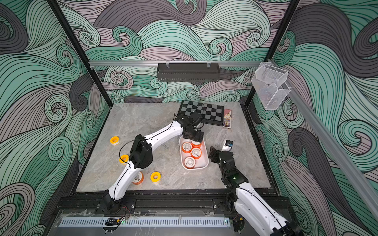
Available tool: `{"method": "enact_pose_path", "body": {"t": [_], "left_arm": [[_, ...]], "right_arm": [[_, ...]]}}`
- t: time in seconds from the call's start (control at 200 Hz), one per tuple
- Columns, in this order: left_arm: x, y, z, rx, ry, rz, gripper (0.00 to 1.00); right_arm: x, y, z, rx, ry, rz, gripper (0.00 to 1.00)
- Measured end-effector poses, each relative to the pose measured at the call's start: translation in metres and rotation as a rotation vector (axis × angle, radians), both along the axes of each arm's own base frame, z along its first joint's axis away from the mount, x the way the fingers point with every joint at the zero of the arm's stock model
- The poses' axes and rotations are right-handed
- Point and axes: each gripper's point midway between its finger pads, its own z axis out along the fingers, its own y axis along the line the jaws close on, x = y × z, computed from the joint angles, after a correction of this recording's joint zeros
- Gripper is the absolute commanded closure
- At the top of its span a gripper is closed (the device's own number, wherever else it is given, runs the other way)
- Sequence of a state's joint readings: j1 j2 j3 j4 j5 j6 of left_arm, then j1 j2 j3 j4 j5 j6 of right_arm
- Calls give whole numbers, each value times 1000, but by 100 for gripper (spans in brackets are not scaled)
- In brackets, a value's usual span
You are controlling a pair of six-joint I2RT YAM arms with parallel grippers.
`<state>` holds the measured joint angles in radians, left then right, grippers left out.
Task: Put the sealing tape into the storage box
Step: Place the sealing tape in the storage box, then pick up the sealing tape at the center of the board.
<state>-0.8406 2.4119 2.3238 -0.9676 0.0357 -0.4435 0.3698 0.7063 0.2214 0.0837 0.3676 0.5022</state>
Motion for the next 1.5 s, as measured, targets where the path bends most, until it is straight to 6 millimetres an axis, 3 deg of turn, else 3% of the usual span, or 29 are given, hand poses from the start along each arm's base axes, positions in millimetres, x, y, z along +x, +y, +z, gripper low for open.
{"method": "enact_pose_path", "body": {"t": [0.065, 0.165, 0.28, 0.375, 0.495, 0.605, 0.72, 0.856, 0.981, 1.116, 1.276, 1.501], "left_arm": [[-1, 8, 29, -5, -40, 9, 16], [-10, 34, 90, -22, -126, 39, 16], [-38, 89, 154, -39, -228, 86, 16], [-67, 141, 179, -48, -290, 131, 14], [-95, 207, 179, -50, -321, 218, 14], [-115, 265, 173, -50, -341, 326, 14], [-135, 309, 167, -38, -374, 410, 13], [-153, 346, 162, -9, -413, 484, 12], [-164, 373, 154, 39, -441, 550, 11], [-172, 393, 148, 73, -473, 605, 7], [-175, 399, 149, 70, -493, 622, 6], [-174, 401, 146, 72, -494, 630, 6]], "right_arm": [[-1, 2, 3, 0, -9, 14, 10], [-2, 7, 8, -2, -24, 54, 13], [-2, 18, 14, -6, -12, 124, 17], [2, 32, 28, -5, 3, 192, 18], [6, 63, 57, -3, -18, 323, 18], [5, 110, 71, -23, 2, 507, 16], [-1, 162, 70, -48, 70, 703, 16], [-17, 221, 58, -89, 157, 919, 16], [-43, 277, 41, -141, 230, 1125, 14], [-68, 324, 16, -191, 282, 1303, 12], [-93, 360, -20, -257, 333, 1460, 8], [-111, 401, -51, -323, 310, 1622, 5]]}}
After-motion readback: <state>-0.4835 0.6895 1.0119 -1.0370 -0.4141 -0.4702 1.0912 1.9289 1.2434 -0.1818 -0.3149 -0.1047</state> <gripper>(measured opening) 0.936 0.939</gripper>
